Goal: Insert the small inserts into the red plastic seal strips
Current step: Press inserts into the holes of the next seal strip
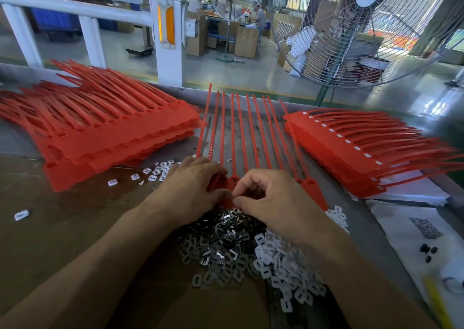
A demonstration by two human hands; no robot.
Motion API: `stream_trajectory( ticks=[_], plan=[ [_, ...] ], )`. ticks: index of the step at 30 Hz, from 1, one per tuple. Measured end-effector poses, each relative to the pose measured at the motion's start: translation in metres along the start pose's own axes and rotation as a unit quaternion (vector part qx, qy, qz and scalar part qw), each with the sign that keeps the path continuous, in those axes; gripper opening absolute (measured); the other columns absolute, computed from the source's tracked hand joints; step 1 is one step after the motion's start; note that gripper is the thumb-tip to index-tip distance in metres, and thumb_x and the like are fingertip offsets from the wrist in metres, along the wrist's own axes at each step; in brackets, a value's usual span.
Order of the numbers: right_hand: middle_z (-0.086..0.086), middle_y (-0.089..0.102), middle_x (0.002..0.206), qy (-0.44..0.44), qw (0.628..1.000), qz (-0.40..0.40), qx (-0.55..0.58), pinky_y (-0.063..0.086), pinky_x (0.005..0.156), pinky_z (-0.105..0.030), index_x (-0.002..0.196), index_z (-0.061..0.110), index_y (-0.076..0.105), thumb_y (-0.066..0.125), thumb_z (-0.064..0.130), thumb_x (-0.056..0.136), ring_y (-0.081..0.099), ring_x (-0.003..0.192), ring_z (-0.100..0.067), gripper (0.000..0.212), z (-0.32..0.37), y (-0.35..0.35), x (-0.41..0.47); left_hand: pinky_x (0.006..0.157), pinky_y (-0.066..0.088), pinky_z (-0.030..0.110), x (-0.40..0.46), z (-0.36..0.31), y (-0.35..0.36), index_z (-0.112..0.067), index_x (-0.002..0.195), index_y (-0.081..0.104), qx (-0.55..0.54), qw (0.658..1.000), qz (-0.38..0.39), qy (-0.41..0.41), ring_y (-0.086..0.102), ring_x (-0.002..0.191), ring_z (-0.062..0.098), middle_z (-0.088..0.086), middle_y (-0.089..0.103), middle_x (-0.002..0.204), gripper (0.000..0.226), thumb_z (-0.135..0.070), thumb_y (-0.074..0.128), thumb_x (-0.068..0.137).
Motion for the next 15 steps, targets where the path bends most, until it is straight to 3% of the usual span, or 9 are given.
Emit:
stream_trajectory(
  ticks=[6,11,15],
  plan=[
    [0.022,0.07,0.077,-0.001,1.0,0.012,-0.015,0.044,0.064,-0.013,0.086,0.032,0.074,0.078,0.028,0.092,0.063,0.07,0.006,0.008,-0.003,-0.003,0.001,0.113,0.032,0.047,-0.001,0.0,-0.001,-0.038,0.138,0.052,-0.001,1.0,0.003,0.002,0.039,0.129,0.014,-0.012,0.053,0.134,0.053,-0.059,0.06,0.089],
    [0.007,0.071,0.071,0.023,0.994,-0.008,0.111,0.048,0.058,-0.016,0.088,0.03,0.076,0.074,0.021,0.095,0.059,0.058,-0.002,0.012,-0.008,-0.01,0.003,0.113,0.032,0.046,-0.001,-0.001,-0.001,-0.038,0.138,0.052,0.003,1.0,0.001,0.001,0.039,0.129,0.014,-0.012,0.052,0.135,0.052,-0.058,0.061,0.09],
    [-0.006,0.078,0.087,0.049,0.971,-0.008,0.235,0.049,0.053,-0.021,0.089,0.018,0.079,0.07,0.01,0.096,0.061,0.064,-0.009,0.014,-0.013,-0.017,0.007,0.113,0.032,0.046,0.0,-0.001,-0.001,-0.037,0.136,0.054,0.001,1.0,0.002,0.001,0.039,0.13,0.015,-0.012,0.053,0.133,0.051,-0.057,0.061,0.09]
  ],
)
Point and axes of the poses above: each hand's wrist, its own x-axis towards the middle knuckle, its own y-axis out of the palm, z = x × y, the point moved 2 cm from there along x, towards the middle knuckle
